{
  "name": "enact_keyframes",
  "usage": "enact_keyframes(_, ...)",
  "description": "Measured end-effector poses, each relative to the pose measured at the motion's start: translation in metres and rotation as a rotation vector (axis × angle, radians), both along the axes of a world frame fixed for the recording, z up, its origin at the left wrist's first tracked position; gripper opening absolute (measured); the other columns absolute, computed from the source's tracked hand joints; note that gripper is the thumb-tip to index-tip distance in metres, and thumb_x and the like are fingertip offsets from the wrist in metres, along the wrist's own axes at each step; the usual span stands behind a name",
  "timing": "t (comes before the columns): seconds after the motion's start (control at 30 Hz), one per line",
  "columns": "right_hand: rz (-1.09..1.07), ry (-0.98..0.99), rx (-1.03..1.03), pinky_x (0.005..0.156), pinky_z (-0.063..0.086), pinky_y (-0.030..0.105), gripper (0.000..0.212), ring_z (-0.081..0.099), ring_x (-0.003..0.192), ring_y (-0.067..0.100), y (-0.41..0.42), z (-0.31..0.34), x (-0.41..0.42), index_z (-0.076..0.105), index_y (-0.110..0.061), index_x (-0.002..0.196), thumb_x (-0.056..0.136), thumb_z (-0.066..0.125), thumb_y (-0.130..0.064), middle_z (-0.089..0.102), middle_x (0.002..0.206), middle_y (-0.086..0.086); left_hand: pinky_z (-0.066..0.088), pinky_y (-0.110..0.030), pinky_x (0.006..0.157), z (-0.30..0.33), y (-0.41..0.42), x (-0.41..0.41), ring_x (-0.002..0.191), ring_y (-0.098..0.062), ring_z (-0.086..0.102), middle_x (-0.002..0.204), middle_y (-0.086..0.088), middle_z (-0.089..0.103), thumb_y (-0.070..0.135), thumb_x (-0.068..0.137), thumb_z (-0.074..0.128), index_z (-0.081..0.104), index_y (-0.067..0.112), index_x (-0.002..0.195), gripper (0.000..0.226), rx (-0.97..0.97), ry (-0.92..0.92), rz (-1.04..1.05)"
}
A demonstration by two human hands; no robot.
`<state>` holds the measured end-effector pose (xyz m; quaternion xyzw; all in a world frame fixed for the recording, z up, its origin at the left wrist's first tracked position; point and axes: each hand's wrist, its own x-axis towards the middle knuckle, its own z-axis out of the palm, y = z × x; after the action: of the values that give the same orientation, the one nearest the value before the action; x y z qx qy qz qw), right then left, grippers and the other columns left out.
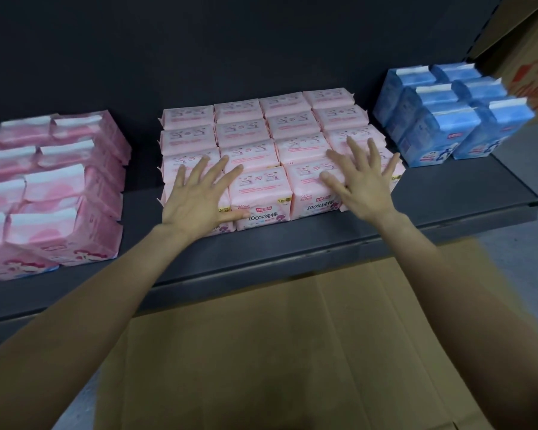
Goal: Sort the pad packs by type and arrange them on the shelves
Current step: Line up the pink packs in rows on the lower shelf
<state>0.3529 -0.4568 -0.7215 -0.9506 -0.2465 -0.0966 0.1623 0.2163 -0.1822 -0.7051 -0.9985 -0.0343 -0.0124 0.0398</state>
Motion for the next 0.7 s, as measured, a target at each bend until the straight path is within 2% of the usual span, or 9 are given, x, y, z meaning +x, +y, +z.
enact_keyframes(0.13, -0.020, -0.071, -0.059, 0.106, -0.004, 0.070, 0.081, 0.018, 0.143, 0.035, 0.001, -0.006, -0.002, 0.046, -0.034, 0.137, 0.080, 0.014, -0.081, 0.034, 0.152, 0.004, 0.000, -0.030, 0.118, -0.001, -0.003, 0.000, 0.148, -0.021, 0.003, 0.160, -0.005, 0.005, 0.071, 0.077, 0.025, 0.009, 0.023, 0.152, 0.091, -0.094, -0.036, -0.141)
enact_keyframes(0.23, -0.051, -0.041, -0.005, 0.109, -0.007, 0.067, 0.071, 0.017, 0.144, 0.030, 0.004, -0.006, -0.001, 0.046, -0.036, 0.136, 0.085, 0.014, -0.073, 0.034, 0.152, 0.001, 0.003, -0.026, 0.117, 0.001, -0.002, 0.000, 0.148, -0.016, 0.000, 0.160, -0.003, 0.000, 0.067, 0.079, 0.032, 0.008, 0.023, 0.153, 0.089, -0.184, -0.020, -0.167)
enact_keyframes(0.3, -0.057, -0.035, 0.020, 0.109, -0.009, 0.065, 0.066, 0.015, 0.145, 0.027, 0.006, -0.007, -0.001, 0.044, -0.037, 0.137, 0.088, 0.013, -0.069, 0.032, 0.152, -0.001, 0.000, -0.026, 0.117, 0.001, 0.000, 0.000, 0.148, -0.014, -0.003, 0.160, -0.002, -0.003, 0.066, 0.084, 0.040, 0.006, 0.026, 0.153, 0.087, -0.192, -0.019, -0.161)
enact_keyframes(0.4, -0.039, 0.022, 0.004, 0.109, -0.011, 0.062, 0.064, 0.012, 0.146, 0.024, 0.004, -0.005, -0.002, 0.039, -0.038, 0.140, 0.089, 0.012, -0.065, 0.027, 0.155, -0.002, -0.004, -0.035, 0.120, 0.003, -0.006, -0.001, 0.148, -0.018, -0.006, 0.161, -0.006, -0.006, 0.068, 0.086, 0.044, 0.000, 0.025, 0.153, 0.091, -0.119, 0.045, -0.125)
enact_keyframes(0.53, -0.020, 0.118, -0.041, 0.109, -0.014, 0.059, 0.065, 0.005, 0.147, 0.020, 0.003, -0.001, -0.005, 0.031, -0.039, 0.144, 0.088, 0.008, -0.065, 0.018, 0.158, -0.003, -0.003, -0.052, 0.118, 0.010, -0.025, 0.006, 0.146, -0.029, -0.012, 0.159, -0.013, -0.015, 0.078, 0.080, 0.038, -0.011, 0.026, 0.151, 0.101, -0.077, 0.189, -0.021)
enact_keyframes(0.7, 0.021, 0.234, -0.083, 0.108, -0.018, 0.056, 0.072, -0.004, 0.147, 0.015, 0.002, 0.010, 0.003, 0.023, -0.038, 0.147, 0.085, 0.001, -0.066, 0.007, 0.160, -0.004, -0.007, -0.057, 0.115, 0.016, -0.047, 0.018, 0.141, -0.039, -0.025, 0.151, -0.023, -0.030, 0.070, 0.087, 0.025, -0.030, 0.023, 0.141, 0.091, -0.076, 0.299, 0.069)
